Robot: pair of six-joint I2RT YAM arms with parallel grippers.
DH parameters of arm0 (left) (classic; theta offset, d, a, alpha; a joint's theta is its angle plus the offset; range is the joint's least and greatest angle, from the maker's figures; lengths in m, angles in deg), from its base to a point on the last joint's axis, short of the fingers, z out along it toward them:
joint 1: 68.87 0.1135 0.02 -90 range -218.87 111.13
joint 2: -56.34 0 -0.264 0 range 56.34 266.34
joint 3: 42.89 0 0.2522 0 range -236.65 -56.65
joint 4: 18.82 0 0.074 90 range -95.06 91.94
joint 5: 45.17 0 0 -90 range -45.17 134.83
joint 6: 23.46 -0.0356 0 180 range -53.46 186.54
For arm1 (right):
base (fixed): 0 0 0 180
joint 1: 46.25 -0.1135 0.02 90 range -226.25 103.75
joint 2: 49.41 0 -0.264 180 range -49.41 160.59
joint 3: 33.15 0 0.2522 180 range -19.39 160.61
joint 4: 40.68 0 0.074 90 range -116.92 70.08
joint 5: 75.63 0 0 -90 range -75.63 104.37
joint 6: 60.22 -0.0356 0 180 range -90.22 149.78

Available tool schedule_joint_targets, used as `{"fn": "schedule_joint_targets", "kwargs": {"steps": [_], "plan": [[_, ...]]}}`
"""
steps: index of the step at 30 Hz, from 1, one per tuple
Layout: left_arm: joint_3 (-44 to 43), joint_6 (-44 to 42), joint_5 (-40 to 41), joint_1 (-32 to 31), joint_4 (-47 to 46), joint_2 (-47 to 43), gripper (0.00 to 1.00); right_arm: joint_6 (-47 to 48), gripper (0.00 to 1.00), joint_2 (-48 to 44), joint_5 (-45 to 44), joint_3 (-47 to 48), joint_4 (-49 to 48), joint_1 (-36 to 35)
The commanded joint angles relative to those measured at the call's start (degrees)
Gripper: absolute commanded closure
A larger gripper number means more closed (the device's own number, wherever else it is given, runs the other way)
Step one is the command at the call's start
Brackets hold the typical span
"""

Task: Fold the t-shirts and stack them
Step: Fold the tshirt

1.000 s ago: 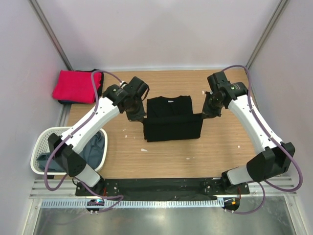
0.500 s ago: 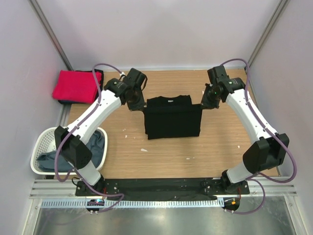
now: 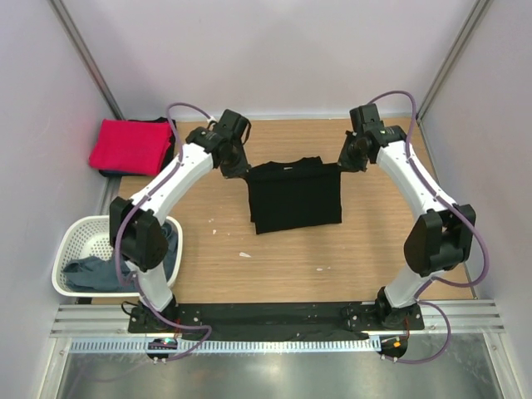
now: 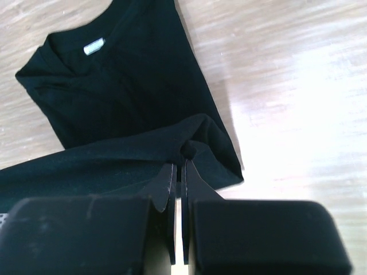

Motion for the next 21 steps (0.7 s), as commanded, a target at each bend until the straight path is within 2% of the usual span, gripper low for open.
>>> {"fn": "schedule_joint_targets", "kwargs": {"steps": [1,4,13,21], "plan": [[-0.7,-3.0,4.4,3.7,-0.5,1.6,1.0,2.3,0.99,2.1,-6.9,0.9,-6.5,2.0],[-0.9,-3.5,3.7,5.6,-4.0,3.6,1.0,3.1,0.99,5.4,-7.3,1.4,-11.5,2.4],[-7.5,-4.3,0.8,8.8,-11.0,15.3,1.0,5.0,0.99,17.0,-7.5,7.1,-16.0,2.9],[-14.8,-3.8,1.8,9.8,-11.1,23.6,1.0,4.9,0.99,27.1,-7.8,16.0,-14.2,3.2]]}}
